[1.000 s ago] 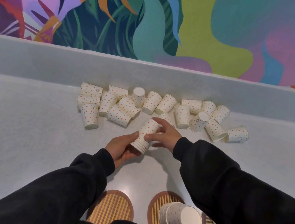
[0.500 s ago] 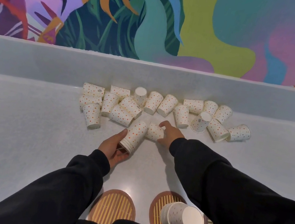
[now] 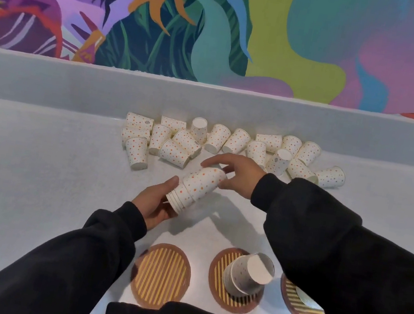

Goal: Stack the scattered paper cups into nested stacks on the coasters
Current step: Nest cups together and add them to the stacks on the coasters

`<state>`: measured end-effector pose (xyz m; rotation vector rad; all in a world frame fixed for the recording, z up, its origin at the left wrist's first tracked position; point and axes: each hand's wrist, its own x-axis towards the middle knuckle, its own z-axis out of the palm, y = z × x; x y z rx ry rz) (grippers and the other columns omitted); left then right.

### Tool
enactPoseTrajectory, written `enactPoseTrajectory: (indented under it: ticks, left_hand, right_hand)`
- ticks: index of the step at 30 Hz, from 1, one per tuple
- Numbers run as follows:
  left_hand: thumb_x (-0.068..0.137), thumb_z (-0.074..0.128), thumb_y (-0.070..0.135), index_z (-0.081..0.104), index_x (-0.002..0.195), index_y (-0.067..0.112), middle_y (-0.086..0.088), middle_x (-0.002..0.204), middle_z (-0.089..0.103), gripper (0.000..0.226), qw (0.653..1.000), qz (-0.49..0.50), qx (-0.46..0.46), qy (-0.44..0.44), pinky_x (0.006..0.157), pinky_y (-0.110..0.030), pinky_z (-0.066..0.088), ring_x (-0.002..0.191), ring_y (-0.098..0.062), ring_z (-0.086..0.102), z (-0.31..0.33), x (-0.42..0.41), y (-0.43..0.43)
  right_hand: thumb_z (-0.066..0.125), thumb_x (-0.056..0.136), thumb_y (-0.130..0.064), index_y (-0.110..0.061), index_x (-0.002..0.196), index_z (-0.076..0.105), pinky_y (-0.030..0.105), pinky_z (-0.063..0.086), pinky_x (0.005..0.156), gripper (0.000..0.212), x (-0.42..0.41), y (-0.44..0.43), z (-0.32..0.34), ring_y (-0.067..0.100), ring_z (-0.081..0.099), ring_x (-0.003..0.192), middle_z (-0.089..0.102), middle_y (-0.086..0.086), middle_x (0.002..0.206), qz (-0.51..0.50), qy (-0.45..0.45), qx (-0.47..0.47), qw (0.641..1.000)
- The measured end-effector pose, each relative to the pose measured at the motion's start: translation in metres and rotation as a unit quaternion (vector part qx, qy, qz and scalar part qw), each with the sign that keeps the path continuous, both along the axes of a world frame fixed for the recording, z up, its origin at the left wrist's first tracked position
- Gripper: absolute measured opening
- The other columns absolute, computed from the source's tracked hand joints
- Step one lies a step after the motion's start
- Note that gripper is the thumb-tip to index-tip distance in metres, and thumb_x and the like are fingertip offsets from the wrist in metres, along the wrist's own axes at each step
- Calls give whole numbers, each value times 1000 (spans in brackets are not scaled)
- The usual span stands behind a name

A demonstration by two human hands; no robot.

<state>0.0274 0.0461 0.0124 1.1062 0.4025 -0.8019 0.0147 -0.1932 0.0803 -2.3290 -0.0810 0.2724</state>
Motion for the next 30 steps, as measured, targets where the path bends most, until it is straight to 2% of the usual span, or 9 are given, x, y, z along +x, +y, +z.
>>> enactPoseTrajectory:
  ticks: [2,4,7,9,13,16,19,23,30]
  left_hand:
    - [100,57,35,59,129,2,-20,113,66,44,1000,-26,-8,-15,46,-22,53,86,-26,62,10,-16,3]
    - [99,58,32,57,130,0,-21,113,64,44,999,-34,-20,-35,43,-21,52,85,-26,63,12,-28,9]
    - [66,93,38,59,131,-2,-23,129,65,84,992,-67,-23,-104,67,-31,62,101,-31,70,7,-39,23]
    - [48,102,43,61,133,3,-21,128,68,102,981,-120,-15,-153,81,-37,61,107,-30,70,0,-47,32]
    - [45,103,40,65,129,7,-21,126,69,98,960,-187,33,-205,98,-49,54,114,-39,67,-10,-66,43]
    - [51,100,36,64,130,13,-12,126,71,90,932,-225,94,-268,105,-55,50,119,-35,66,-14,-79,52]
    - [51,99,36,65,124,25,2,121,74,81,888,-270,184,-323,101,-49,55,113,-18,69,-18,-87,61]
    - [49,101,41,62,118,42,16,114,73,79,853,-287,269,-344,95,-35,57,107,-6,68,-32,-93,73]
    - [56,99,35,53,124,40,20,112,68,82,800,-323,337,-378,86,-17,49,105,-6,64,-60,-107,81]
  right_hand:
    - [78,83,-1,-29,132,65,16,48,90,58,-14,10,8,11,59,113,61,-9,134,14,11,17,1000]
    - [79,82,1,-24,133,63,26,52,98,59,-28,19,13,15,59,119,62,-5,134,-6,9,36,999]
    - [83,78,-2,-19,132,61,40,54,102,61,-49,26,15,19,63,116,66,1,129,-56,10,88,994]
    - [83,78,-2,-19,132,60,44,58,97,62,-68,33,12,22,67,109,66,4,127,-79,25,147,986]
    - [84,78,-5,-30,137,50,43,63,84,72,-106,55,-6,23,72,99,60,3,133,-92,46,201,974]
    - [85,76,-5,-34,136,47,45,64,81,76,-129,72,-32,26,71,106,62,2,128,-136,83,257,953]
    - [90,71,-20,-29,129,58,47,59,95,67,-145,88,-62,19,66,116,69,-5,124,-170,75,229,956]
    - [88,75,-18,-25,131,60,42,56,102,63,-154,108,-80,15,64,121,68,-7,127,-196,84,229,950]
    - [80,83,-17,-36,133,57,39,49,109,58,-178,135,-107,10,59,121,65,-14,129,-203,89,177,959]
